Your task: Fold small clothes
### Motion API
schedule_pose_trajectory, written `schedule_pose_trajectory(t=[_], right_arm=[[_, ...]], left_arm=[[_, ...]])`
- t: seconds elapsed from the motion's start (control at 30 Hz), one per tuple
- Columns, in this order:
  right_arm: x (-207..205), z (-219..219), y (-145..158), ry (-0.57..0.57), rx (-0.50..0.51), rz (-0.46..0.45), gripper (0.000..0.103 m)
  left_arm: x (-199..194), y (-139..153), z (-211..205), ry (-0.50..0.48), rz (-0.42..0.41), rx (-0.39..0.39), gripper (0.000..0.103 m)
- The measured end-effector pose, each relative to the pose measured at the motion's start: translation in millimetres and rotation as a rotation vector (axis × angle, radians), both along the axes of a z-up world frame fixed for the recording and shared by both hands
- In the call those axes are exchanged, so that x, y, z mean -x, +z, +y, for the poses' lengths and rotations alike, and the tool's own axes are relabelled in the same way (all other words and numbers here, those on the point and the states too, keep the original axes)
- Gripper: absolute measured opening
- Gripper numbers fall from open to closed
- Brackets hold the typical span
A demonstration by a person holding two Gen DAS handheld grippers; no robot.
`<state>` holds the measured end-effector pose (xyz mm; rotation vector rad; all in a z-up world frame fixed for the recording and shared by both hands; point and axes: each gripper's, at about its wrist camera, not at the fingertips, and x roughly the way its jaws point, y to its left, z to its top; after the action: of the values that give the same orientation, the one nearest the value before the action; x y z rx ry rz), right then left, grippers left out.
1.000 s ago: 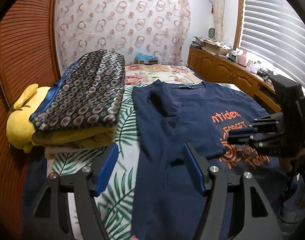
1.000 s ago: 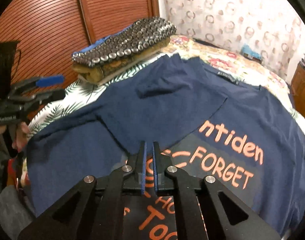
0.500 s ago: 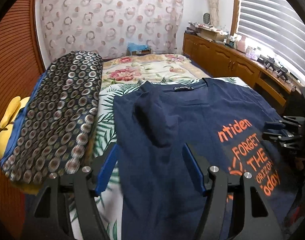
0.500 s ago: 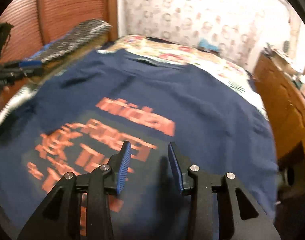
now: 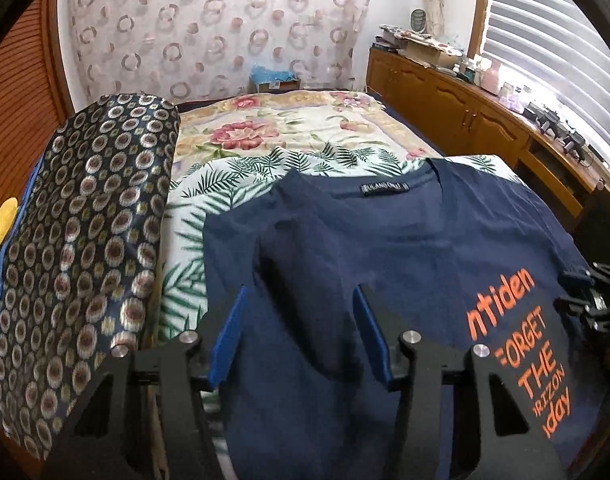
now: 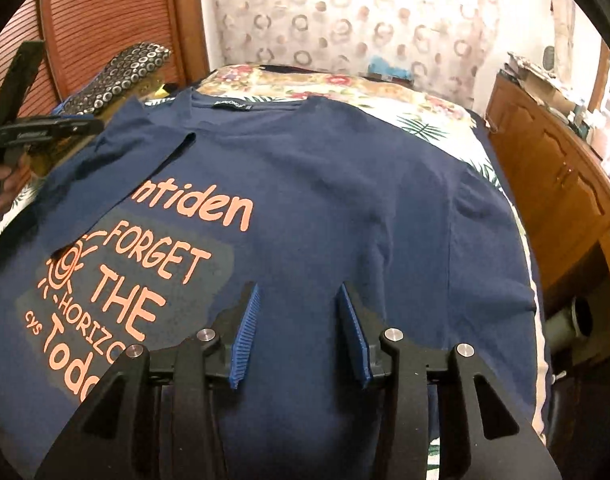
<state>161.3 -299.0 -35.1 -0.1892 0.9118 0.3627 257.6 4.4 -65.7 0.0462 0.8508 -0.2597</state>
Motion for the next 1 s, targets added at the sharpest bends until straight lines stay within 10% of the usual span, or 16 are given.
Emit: schedule_pose_trajectory(t=[0.37, 0.47, 1.0], right_arm=[[1.5, 1.3, -0.4, 0.005, -0.005, 0.000, 0.043], [0.7, 1.8, -0.7, 0.007, -0.009, 0.001, 0.044], [-0.7, 1.4, -2.7, 0.011, -0.005, 0.000, 0.046]], left_arm=[[-39.4, -18.6, -0.6, 0.029, 0.093, 0.015, 0.033], [-36.3, -15.7, 0.5, 0.014, 0.091, 0.020, 0.001], [-44.7, 43.9, 69.2, 0.140, -0.042, -0.177, 0.001]])
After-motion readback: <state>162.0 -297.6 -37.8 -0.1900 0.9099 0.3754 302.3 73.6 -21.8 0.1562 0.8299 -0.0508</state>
